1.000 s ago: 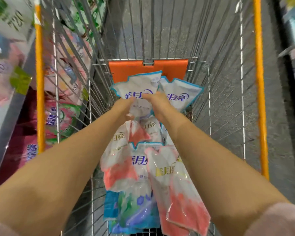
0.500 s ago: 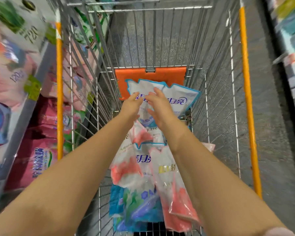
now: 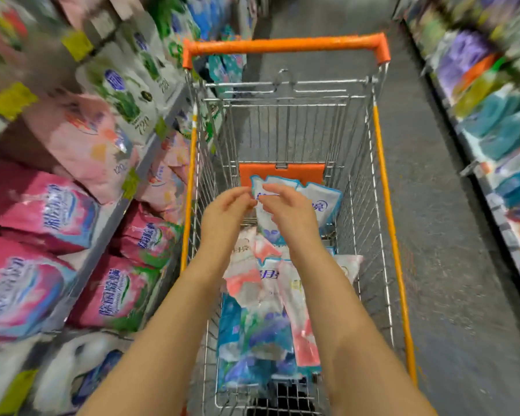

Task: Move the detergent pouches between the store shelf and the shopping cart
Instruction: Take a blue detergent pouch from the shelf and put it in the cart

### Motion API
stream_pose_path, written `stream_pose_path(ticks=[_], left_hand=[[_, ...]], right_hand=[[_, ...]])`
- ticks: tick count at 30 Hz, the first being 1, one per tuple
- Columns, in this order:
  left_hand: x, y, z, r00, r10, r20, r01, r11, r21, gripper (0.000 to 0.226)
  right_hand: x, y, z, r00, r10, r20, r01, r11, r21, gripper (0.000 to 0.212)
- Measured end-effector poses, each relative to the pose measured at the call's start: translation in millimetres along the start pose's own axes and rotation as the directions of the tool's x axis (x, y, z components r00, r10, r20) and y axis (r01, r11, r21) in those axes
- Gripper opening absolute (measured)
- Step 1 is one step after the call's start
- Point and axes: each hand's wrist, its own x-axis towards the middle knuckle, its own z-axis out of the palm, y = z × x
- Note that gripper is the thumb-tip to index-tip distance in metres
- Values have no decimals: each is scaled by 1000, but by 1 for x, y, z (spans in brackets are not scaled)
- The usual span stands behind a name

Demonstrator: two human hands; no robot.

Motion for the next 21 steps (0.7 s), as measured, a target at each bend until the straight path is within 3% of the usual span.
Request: stream_pose_path(ticks=[8, 12, 19, 21], left_hand=[[-131, 79, -63, 952, 263, -157, -236, 957, 169, 18], [-230, 95, -91, 844, 402, -354, -243, 876, 417, 16], [-408, 122, -165, 630, 531, -566, -184, 811, 555, 19], [-453, 133, -194, 559, 569, -603, -132, 779, 613, 10]], right_hand=[[-119, -59, 26, 928, -313, 202, 353, 911, -212, 20], [-206, -72, 33, 835, -411, 367, 492, 855, -163, 15], [-367, -93, 63, 590, -494, 639, 639, 770, 6, 16], [-410, -99, 83, 512, -510, 691, 658, 750, 65, 16]])
